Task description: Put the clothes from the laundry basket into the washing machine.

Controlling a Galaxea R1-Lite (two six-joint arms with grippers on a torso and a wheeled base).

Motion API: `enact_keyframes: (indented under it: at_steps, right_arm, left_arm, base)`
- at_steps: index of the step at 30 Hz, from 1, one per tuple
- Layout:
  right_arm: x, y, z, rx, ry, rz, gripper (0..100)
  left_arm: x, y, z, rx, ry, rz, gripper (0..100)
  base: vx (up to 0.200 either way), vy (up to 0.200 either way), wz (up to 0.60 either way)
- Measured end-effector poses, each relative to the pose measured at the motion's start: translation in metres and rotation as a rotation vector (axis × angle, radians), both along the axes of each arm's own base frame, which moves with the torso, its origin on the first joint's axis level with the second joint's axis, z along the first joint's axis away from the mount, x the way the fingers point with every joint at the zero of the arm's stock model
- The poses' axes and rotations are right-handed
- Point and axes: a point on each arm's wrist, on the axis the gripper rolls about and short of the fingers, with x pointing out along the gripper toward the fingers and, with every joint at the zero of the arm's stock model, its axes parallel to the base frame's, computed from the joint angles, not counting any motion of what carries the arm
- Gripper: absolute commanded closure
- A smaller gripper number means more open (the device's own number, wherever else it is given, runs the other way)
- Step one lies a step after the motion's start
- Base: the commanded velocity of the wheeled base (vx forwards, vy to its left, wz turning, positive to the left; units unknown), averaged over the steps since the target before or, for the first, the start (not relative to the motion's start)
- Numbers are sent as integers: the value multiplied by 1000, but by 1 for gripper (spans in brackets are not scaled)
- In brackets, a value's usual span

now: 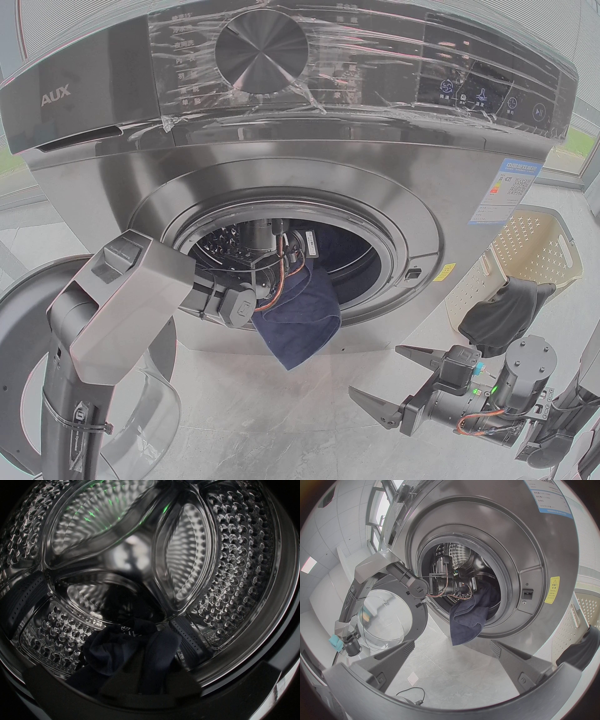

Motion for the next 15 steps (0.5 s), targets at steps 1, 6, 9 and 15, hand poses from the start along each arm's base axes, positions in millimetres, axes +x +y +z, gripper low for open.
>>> enact_keyframes:
  at_steps: [1, 6, 9, 15]
  right_arm:
    - [0, 0, 0, 1, 0, 0, 0]
    - [0, 0, 0, 1, -1, 0, 0]
    - [0, 0, 0, 2, -1, 1, 0]
    - [0, 1, 0, 1, 1, 2, 0]
  left_arm:
    - [0, 0, -1, 2, 3, 1, 0]
    - [-7, 5, -11, 50, 79, 0, 0]
    - [-18, 9, -18, 110, 171, -9, 0]
    - [-51, 17, -28, 241, 344, -45, 0]
  base:
    - [0, 0, 0]
    - [0, 0, 0]
    - [0, 0, 0]
    - [0, 0, 0]
